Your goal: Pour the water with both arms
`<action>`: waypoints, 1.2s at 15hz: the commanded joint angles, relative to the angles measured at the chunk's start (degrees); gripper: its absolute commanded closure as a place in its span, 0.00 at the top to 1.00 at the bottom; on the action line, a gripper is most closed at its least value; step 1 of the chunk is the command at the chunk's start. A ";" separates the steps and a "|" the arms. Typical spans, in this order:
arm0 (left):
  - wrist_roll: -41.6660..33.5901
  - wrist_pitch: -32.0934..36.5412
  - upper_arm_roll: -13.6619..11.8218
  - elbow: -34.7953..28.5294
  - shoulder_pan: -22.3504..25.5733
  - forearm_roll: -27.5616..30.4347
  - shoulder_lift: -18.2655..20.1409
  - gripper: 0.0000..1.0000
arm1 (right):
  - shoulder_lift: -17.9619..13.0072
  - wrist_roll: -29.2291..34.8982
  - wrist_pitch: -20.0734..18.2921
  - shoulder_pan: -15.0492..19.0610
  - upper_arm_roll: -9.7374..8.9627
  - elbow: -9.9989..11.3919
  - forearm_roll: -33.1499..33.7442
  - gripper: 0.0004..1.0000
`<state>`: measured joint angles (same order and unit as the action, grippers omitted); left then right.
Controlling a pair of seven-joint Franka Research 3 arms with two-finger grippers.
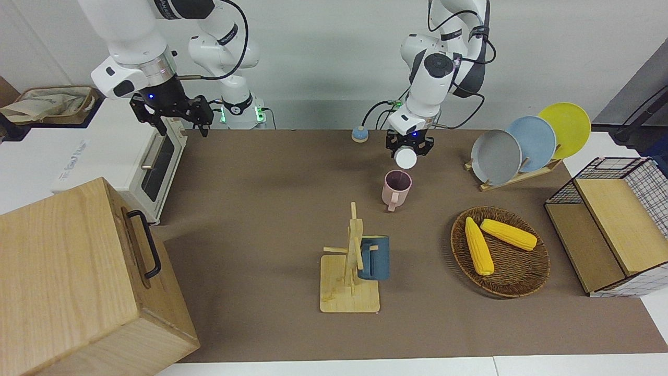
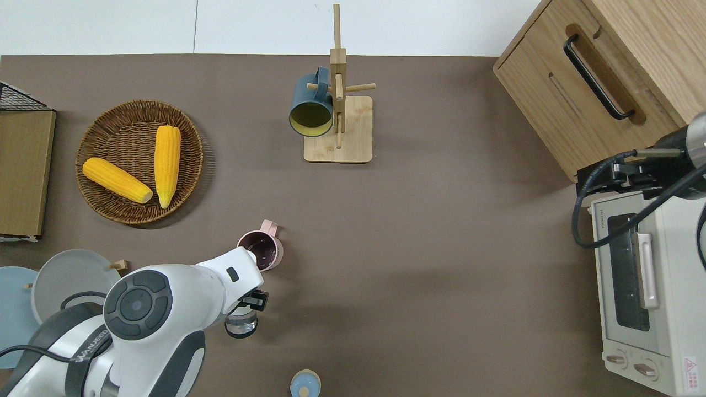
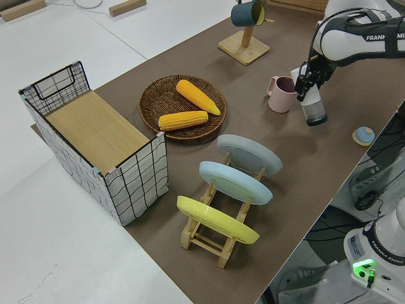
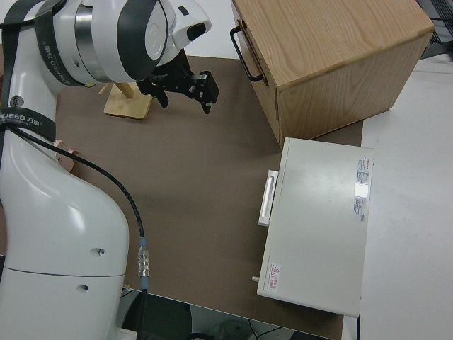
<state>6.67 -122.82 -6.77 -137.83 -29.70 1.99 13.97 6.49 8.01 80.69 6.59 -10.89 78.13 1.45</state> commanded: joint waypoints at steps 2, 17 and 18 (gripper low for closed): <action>-1.66 5.30 -0.44 4.85 -0.10 0.83 -1.76 0.00 | -0.43 -1.16 0.08 0.88 -0.45 0.27 -0.75 0.99; -1.66 10.49 -0.44 6.52 -0.01 0.74 -1.67 0.00 | -0.43 -1.25 0.00 0.88 -0.54 0.27 -0.83 0.99; -1.66 10.49 -0.52 6.52 -0.01 0.74 -1.67 0.00 | -0.43 -1.25 0.00 0.88 -0.45 0.27 -0.84 0.99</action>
<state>5.92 -114.71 -6.93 -133.52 -29.68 1.99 12.32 6.49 8.01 80.69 6.58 -10.93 78.13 1.45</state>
